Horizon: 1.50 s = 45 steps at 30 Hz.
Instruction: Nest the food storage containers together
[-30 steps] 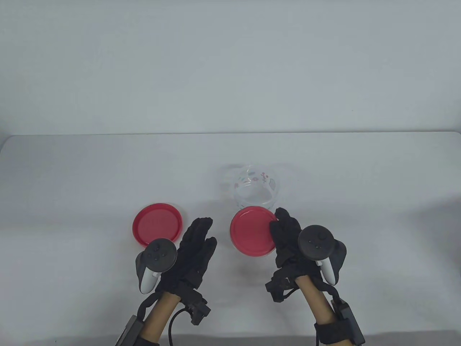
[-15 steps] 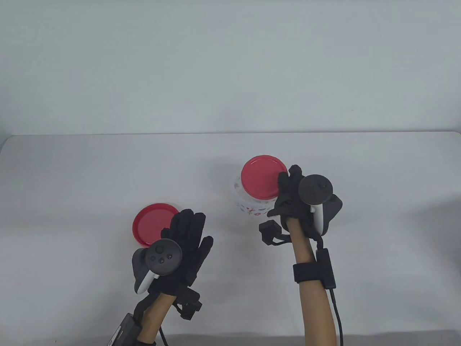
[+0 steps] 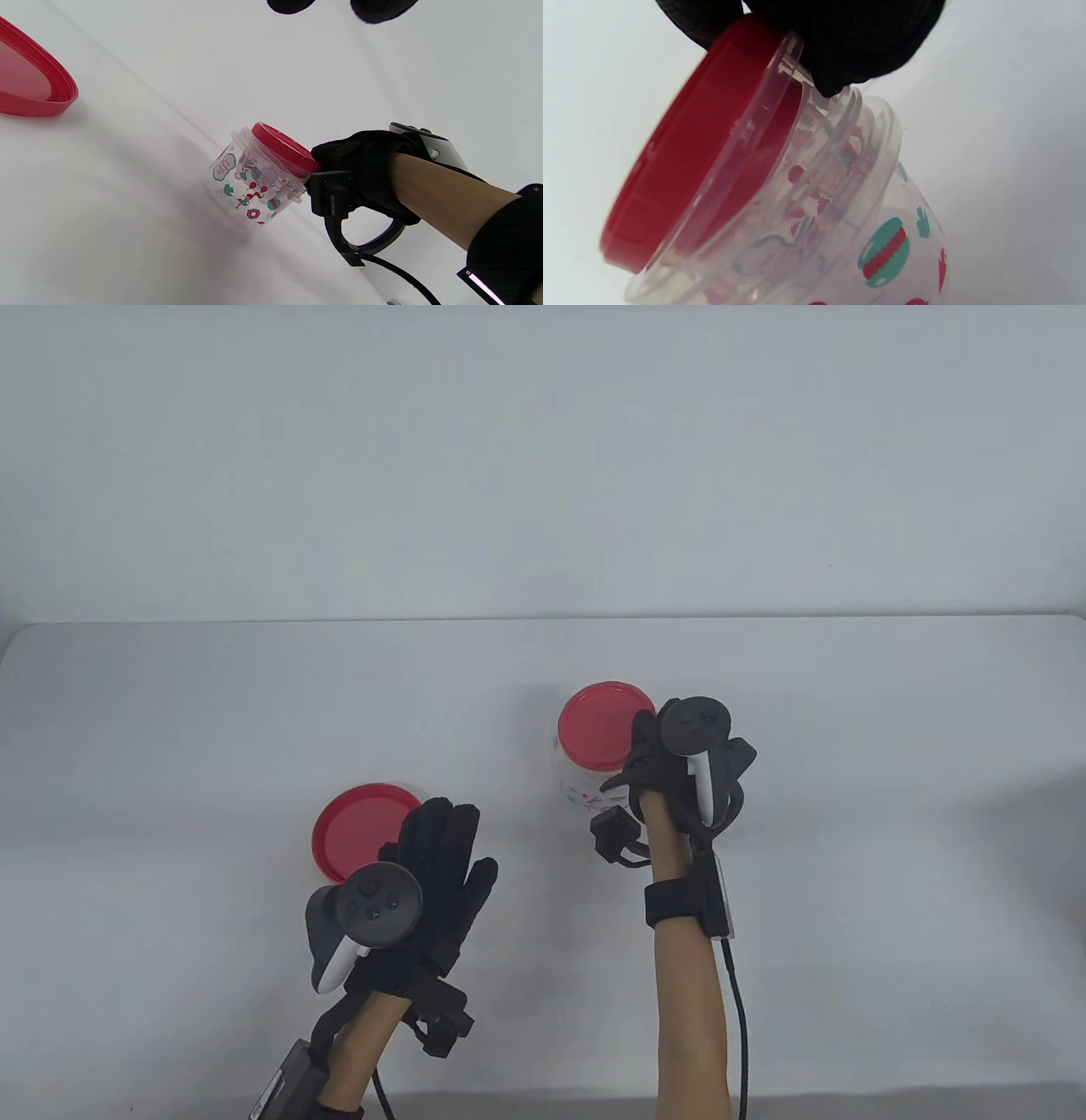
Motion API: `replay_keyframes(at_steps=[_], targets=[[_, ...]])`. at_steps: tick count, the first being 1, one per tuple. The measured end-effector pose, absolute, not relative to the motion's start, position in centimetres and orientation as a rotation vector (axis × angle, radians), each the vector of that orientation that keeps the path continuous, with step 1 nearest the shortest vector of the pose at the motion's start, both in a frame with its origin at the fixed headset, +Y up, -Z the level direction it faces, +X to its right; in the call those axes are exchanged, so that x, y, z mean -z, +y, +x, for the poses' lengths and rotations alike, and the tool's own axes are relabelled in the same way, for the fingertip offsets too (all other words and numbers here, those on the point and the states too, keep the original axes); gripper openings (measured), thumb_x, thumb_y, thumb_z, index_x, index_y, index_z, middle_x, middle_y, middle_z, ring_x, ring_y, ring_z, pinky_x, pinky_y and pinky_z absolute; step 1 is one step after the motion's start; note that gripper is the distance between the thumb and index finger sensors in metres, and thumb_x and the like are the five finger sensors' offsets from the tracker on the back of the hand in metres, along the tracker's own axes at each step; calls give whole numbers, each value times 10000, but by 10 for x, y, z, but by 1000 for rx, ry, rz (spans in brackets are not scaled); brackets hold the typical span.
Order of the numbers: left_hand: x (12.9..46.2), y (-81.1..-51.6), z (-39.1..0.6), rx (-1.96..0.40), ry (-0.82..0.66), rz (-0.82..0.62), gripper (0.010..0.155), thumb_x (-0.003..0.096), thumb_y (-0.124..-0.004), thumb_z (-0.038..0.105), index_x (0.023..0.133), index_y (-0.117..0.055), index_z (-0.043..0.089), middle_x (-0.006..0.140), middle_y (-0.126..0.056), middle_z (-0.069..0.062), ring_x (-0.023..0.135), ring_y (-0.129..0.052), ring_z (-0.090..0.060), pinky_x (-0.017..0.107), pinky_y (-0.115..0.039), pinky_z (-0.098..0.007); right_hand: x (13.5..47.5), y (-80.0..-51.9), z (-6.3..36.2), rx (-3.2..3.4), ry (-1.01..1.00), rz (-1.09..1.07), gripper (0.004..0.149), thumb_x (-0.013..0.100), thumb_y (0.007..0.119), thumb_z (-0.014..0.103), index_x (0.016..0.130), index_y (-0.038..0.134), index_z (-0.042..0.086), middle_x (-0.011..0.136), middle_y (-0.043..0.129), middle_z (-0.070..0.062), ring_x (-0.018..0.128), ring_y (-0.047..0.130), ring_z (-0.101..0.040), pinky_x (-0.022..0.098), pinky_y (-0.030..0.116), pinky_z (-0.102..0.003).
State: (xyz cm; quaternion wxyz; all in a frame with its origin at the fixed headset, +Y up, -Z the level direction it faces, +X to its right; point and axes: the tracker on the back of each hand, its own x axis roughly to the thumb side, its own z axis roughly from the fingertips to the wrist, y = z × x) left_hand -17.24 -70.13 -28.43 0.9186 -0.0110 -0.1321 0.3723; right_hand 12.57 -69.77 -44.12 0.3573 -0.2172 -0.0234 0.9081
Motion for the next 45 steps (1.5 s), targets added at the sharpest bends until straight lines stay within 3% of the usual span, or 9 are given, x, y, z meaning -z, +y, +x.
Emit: replay_keyframes(at_steps=[6, 12, 17, 23, 29, 34, 39, 45], targets=[[284, -701, -171, -764, -270, -35, 693, 652, -447, 560, 1230, -182, 285, 1287, -77, -88, 1160, -41, -409, 748, -54, -652, 442, -692, 127, -2310, 44, -551, 615, 645, 624, 365, 1116, 421, 25, 989, 608, -219, 616, 793, -335, 365, 779, -336], [284, -701, -171, -767, -265, -42, 690, 655, -443, 552, 1230, -180, 278, 1285, -76, -94, 1159, -38, -409, 748, -54, -651, 440, -685, 136, -2538, -132, -579, 566, 637, 634, 361, 1097, 525, 49, 964, 681, -196, 583, 830, -316, 329, 794, -320], [284, -701, -171, -758, -263, -50, 688, 655, -442, 550, 1230, -178, 280, 1285, -76, -84, 1159, -40, -410, 748, -54, -650, 443, -705, 136, -2513, 33, -569, 571, 638, 632, 360, 1109, 506, 62, 1039, 620, -221, 587, 849, -328, 336, 803, -342], [285, -701, -171, -763, -261, -52, 689, 655, -443, 550, 1230, -178, 278, 1286, -73, -78, 1159, -36, -409, 748, -52, -649, 445, -729, 132, -2436, 86, -551, 565, 636, 625, 306, 1125, 458, 78, 1068, 589, -237, 568, 883, -321, 329, 821, -355], [285, -701, -171, -759, -267, -49, 688, 655, -443, 549, 1229, -179, 276, 1284, -74, -88, 1157, -39, -411, 752, -52, -643, 441, -732, 131, -2408, 61, -546, 551, 637, 609, 286, 1124, 453, 82, 1057, 602, -241, 549, 889, -327, 322, 822, -353], [283, -700, -169, -742, -277, -36, 691, 655, -443, 549, 1229, -179, 271, 1283, -76, -98, 1155, -44, -414, 755, -55, -638, 425, -733, 134, -2375, 96, -508, 553, 639, 605, 289, 1127, 446, 84, 1049, 611, -249, 552, 887, -333, 324, 821, -357], [283, -701, -167, -720, -279, -37, 693, 655, -444, 551, 1229, -178, 270, 1283, -77, -95, 1155, -45, -415, 753, -57, -641, 400, -736, 137, -2298, 144, -456, 563, 641, 604, 295, 1130, 428, 81, 1014, 649, -287, 389, 959, -262, 198, 849, -287], [282, -703, -168, -712, -263, -51, 697, 654, -446, 553, 1229, -174, 269, 1283, -77, -88, 1155, -42, -414, 753, -55, -640, 362, -739, 138, -2261, 175, -365, 567, 641, 602, 297, 1132, 418, 81, 1016, 636, -297, 379, 961, -265, 190, 852, -285]])
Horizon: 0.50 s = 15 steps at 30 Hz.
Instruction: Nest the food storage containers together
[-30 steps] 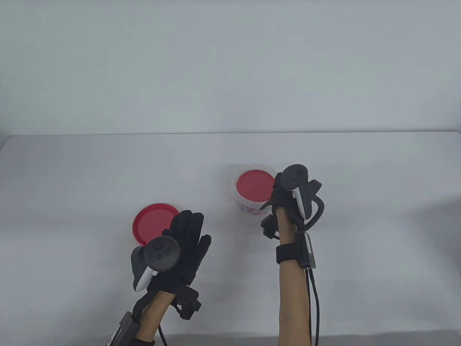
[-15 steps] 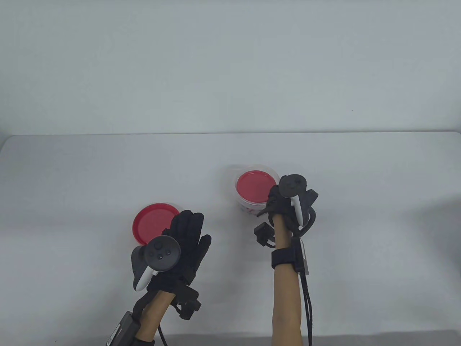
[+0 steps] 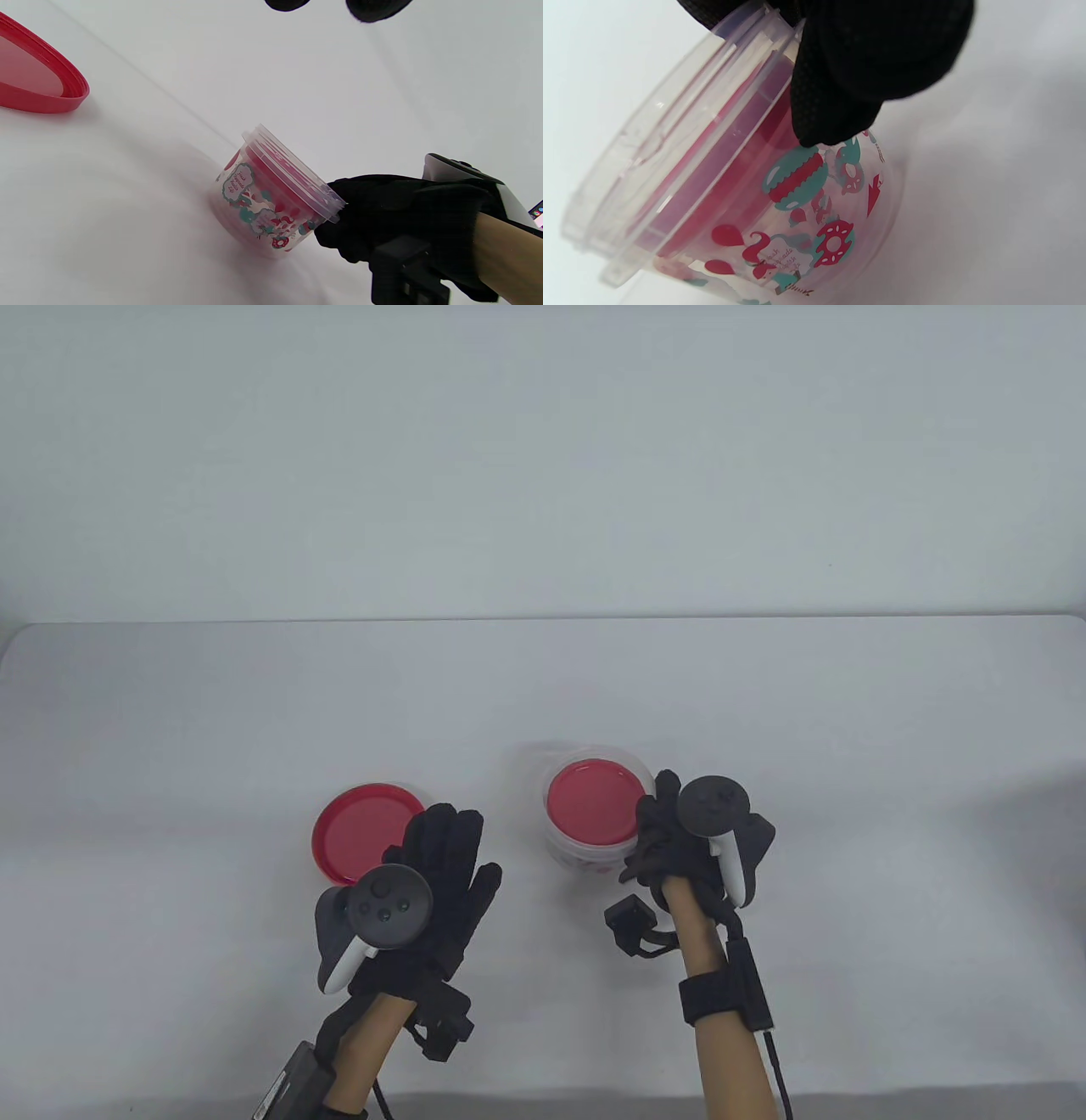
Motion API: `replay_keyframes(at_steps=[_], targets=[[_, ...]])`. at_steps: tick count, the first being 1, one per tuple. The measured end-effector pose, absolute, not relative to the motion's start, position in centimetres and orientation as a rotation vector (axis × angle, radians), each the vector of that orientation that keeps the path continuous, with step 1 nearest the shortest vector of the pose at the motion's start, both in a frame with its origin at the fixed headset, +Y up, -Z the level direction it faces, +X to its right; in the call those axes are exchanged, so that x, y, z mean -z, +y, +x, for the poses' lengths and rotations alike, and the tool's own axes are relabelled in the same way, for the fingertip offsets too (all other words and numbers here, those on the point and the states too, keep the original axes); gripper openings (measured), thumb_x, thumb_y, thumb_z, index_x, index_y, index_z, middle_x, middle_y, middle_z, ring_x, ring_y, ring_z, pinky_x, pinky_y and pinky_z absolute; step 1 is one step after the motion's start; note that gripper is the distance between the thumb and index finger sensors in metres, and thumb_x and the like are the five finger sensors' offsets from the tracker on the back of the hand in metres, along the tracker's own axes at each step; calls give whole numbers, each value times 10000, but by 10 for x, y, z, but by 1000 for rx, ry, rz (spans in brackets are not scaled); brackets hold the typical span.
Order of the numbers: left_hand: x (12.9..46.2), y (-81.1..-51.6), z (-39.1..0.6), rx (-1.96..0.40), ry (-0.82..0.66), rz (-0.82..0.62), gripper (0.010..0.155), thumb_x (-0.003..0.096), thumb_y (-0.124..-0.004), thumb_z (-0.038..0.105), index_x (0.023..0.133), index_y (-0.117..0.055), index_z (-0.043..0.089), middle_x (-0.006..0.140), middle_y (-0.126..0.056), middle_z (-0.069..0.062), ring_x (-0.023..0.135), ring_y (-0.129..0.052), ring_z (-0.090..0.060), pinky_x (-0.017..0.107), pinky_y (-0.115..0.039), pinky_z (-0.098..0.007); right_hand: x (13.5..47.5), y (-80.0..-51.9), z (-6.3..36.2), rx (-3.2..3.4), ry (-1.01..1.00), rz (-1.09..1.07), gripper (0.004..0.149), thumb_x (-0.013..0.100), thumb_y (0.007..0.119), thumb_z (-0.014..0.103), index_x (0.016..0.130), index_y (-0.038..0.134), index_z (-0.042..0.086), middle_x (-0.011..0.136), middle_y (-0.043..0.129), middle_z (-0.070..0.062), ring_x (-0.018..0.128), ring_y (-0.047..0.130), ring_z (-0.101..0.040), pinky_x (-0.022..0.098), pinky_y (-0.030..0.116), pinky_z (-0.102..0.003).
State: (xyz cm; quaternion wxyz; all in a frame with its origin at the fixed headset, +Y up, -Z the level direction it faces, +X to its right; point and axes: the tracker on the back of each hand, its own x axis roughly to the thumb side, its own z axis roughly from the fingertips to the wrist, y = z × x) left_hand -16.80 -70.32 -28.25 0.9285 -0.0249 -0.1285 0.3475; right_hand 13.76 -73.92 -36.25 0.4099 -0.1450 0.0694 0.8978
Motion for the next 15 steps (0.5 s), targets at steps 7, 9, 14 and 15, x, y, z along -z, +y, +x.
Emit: replay_keyframes(at_steps=[7, 9, 14, 15], targets=[[282, -703, -170, -725, -258, -58, 698, 653, -446, 554, 1229, -174, 268, 1282, -74, -94, 1153, -39, -415, 753, -54, -640, 333, -741, 136, -2261, 192, -288, 568, 640, 603, 299, 1130, 426, 74, 1008, 641, -308, 337, 979, -242, 155, 857, -270], [282, -703, -171, -723, -259, -55, 698, 654, -446, 554, 1228, -173, 268, 1282, -76, -94, 1153, -38, -415, 753, -56, -640, 325, -742, 135, -2256, 196, -249, 568, 640, 601, 300, 1131, 423, 76, 1008, 640, -308, 337, 977, -243, 155, 857, -271], [282, -705, -170, -711, -257, -63, 697, 653, -444, 554, 1228, -174, 268, 1283, -77, -93, 1153, -39, -417, 752, -56, -641, 309, -744, 132, -2264, 201, -152, 567, 641, 596, 304, 1128, 425, 68, 1008, 637, -308, 332, 975, -243, 155, 856, -271], [283, -705, -170, -710, -255, -65, 698, 654, -444, 554, 1229, -172, 266, 1283, -74, -91, 1153, -39, -415, 752, -55, -641, 305, -745, 132, -2258, 206, -133, 569, 641, 596, 304, 1129, 422, 67, 1009, 635, -308, 333, 974, -245, 156, 856, -272]])
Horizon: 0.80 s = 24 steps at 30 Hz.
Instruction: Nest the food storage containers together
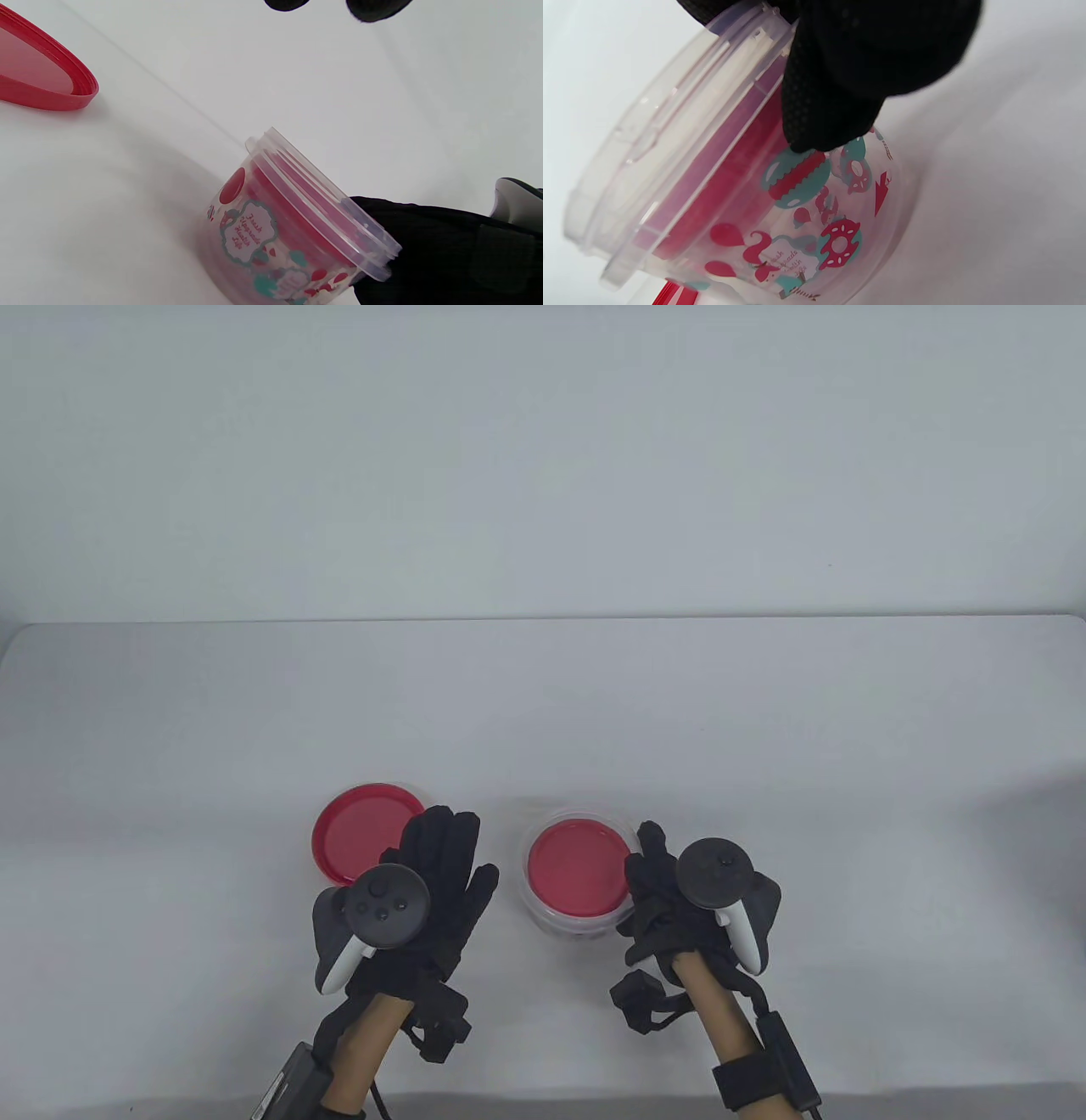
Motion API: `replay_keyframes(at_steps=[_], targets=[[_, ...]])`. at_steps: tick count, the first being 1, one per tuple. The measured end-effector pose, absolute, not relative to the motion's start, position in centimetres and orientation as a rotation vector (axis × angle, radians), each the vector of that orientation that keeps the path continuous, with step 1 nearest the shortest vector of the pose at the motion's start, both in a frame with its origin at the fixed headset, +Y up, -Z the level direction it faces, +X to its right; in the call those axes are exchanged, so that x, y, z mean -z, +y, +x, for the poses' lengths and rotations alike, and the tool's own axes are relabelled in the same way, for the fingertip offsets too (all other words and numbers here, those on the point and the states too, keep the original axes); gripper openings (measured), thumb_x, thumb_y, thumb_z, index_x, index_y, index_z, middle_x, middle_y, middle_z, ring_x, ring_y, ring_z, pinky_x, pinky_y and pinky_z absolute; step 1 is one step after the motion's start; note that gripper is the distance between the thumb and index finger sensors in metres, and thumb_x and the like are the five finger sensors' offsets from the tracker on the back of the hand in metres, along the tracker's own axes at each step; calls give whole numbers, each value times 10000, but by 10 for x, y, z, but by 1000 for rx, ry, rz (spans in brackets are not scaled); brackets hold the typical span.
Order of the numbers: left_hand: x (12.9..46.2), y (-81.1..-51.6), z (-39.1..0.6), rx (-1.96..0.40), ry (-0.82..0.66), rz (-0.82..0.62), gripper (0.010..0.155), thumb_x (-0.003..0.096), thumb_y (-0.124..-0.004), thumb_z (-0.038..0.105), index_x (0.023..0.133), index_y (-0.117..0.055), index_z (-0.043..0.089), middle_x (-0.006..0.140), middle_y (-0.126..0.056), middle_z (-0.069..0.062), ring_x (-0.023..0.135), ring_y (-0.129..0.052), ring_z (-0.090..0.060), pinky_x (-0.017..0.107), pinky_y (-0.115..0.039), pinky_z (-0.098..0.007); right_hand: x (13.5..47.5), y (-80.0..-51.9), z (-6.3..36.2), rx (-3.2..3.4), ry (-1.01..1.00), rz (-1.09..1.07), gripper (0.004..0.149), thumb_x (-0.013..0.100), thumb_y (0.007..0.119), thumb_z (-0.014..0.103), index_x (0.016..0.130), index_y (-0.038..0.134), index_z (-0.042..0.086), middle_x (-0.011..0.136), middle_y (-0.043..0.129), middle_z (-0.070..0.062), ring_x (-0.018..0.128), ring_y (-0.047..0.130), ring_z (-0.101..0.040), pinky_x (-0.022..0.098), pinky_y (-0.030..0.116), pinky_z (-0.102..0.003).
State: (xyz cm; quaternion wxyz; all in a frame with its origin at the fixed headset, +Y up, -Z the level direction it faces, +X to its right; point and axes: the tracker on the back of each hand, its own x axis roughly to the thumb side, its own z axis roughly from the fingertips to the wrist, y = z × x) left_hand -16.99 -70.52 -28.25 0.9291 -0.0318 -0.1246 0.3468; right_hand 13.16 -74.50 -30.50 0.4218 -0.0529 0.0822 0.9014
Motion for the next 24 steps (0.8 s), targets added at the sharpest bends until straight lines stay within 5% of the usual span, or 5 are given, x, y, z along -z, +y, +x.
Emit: replay_keyframes(at_steps=[24], targets=[[283, -715, -162, -600, -224, -127, 699, 654, -441, 559, 1231, -174, 268, 1284, -79, -97, 1154, -43, -418, 750, -54, -646, 282, -753, 126, -2195, 228, 31, 585, 647, 582, 331, 1133, 404, 58, 1026, 601, -312, 354, 966, -268, 179, 855, -289]])
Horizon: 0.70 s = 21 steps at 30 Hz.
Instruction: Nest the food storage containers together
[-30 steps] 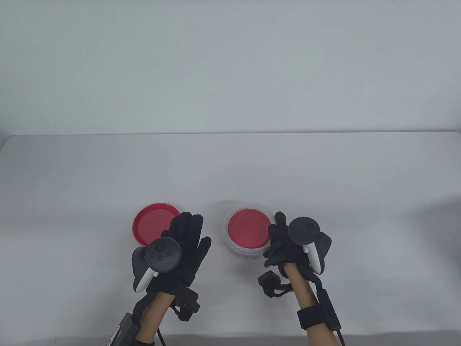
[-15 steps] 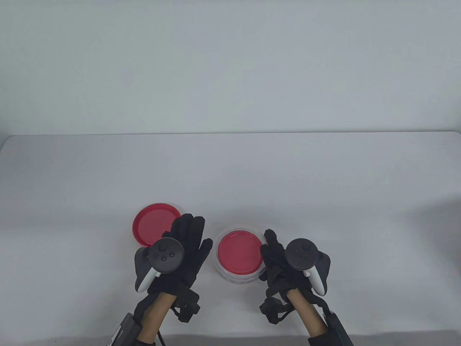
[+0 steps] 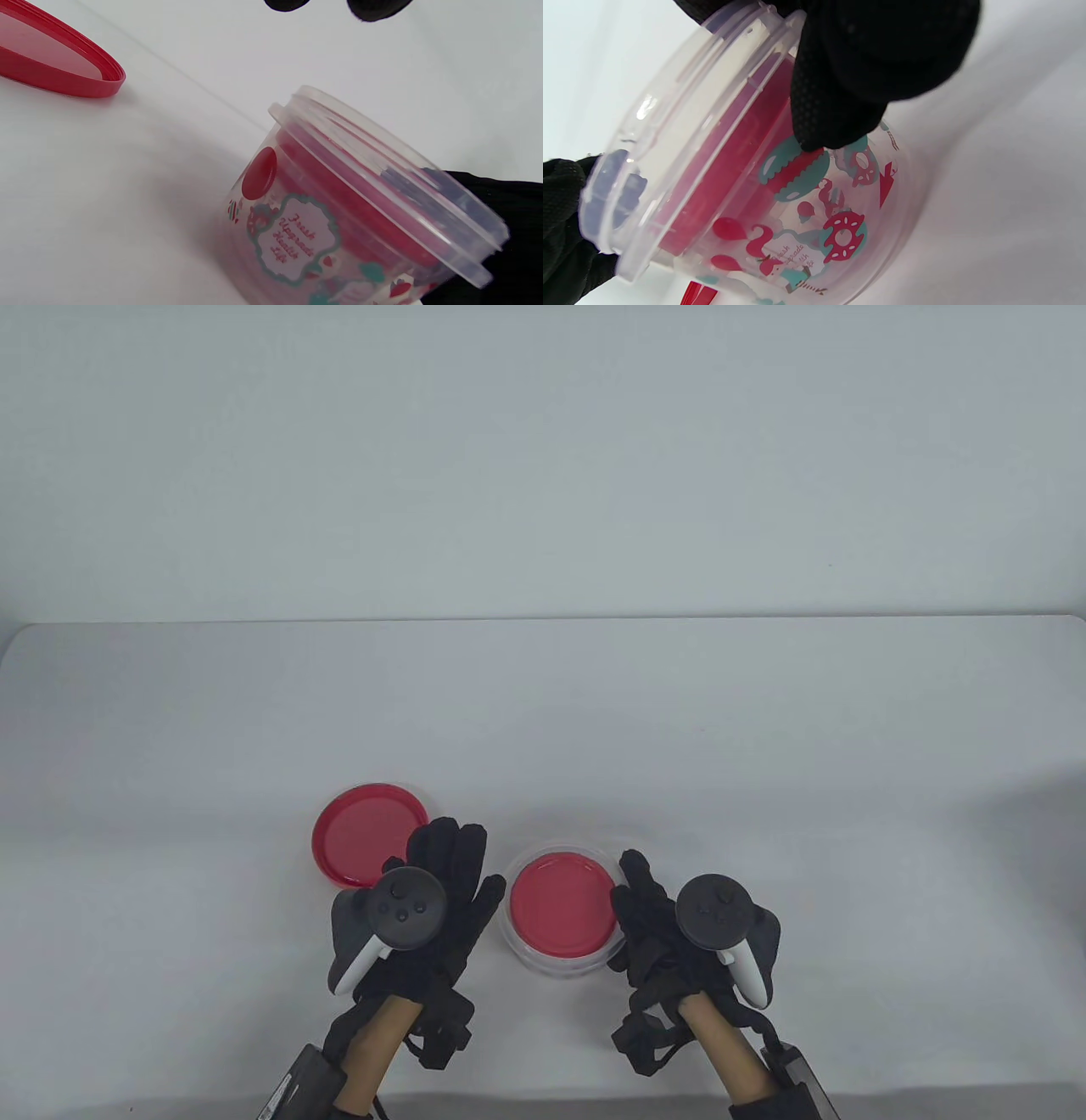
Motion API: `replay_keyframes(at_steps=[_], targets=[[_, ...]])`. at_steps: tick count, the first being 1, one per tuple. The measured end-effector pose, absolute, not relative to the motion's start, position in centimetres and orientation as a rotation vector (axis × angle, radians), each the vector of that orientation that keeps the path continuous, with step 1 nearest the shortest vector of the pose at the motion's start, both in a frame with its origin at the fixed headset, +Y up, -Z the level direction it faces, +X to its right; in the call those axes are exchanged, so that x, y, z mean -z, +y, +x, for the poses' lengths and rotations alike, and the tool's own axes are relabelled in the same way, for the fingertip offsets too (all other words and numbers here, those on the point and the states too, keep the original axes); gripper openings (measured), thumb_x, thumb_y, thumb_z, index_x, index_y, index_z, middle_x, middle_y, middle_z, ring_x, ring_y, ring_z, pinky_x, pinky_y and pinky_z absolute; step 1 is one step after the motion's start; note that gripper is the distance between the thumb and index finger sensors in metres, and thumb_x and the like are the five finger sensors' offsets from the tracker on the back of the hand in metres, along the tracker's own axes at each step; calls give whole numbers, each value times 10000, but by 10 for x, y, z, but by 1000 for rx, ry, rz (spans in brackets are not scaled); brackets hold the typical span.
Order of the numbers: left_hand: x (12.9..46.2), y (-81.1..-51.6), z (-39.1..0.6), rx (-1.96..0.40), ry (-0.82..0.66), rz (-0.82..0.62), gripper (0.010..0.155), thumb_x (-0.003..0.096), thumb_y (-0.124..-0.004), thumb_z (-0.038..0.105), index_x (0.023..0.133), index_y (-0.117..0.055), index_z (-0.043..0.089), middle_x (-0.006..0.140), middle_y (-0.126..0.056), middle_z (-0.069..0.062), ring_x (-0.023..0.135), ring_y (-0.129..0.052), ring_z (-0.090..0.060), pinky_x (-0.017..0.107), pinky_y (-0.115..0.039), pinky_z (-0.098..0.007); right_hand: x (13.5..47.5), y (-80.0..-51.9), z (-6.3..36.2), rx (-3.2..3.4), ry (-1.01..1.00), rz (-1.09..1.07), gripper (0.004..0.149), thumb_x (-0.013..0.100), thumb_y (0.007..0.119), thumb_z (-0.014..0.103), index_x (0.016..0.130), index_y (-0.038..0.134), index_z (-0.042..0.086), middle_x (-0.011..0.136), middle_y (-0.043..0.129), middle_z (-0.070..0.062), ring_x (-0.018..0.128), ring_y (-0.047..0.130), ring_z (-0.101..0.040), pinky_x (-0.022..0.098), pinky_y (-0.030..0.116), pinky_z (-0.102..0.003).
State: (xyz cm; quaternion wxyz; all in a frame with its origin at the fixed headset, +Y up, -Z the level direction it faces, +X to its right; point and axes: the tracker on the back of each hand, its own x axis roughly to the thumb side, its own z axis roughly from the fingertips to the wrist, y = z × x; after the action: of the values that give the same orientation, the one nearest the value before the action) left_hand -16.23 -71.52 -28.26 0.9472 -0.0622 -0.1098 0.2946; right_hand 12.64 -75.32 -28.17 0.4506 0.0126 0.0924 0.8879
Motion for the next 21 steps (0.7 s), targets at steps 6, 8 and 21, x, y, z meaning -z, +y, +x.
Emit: replay_keyframes(at_steps=[6, 8, 21], targets=[[293, -713, -162, -564, -163, -169, 700, 652, -448, 560, 1230, -169, 278, 1286, -68, -89, 1160, -33, -407, 750, -44, -647, 283, -753, 128, -2165, 272, 30, 586, 648, 582, 332, 1137, 395, 69, 1030, 587, -321, 368, 964, -281, 189, 856, -298], [300, -708, -165, -550, -129, -182, 708, 650, -463, 562, 1229, -165, 283, 1286, -58, -71, 1163, -22, -398, 752, -33, -643, 283, -753, 128, -2167, 274, 30, 586, 649, 580, 331, 1137, 392, 68, 1030, 585, -323, 368, 964, -281, 189, 856, -298], [364, -671, -203, -626, 154, -212, 717, 634, -479, 591, 1202, -80, 411, 1273, 92, 70, 1174, 155, -250, 736, 192, -521, 284, -752, 128, -2158, 328, 30, 593, 654, 565, 332, 1142, 352, 71, 1041, 557, -328, 392, 960, -292, 206, 856, -310]])
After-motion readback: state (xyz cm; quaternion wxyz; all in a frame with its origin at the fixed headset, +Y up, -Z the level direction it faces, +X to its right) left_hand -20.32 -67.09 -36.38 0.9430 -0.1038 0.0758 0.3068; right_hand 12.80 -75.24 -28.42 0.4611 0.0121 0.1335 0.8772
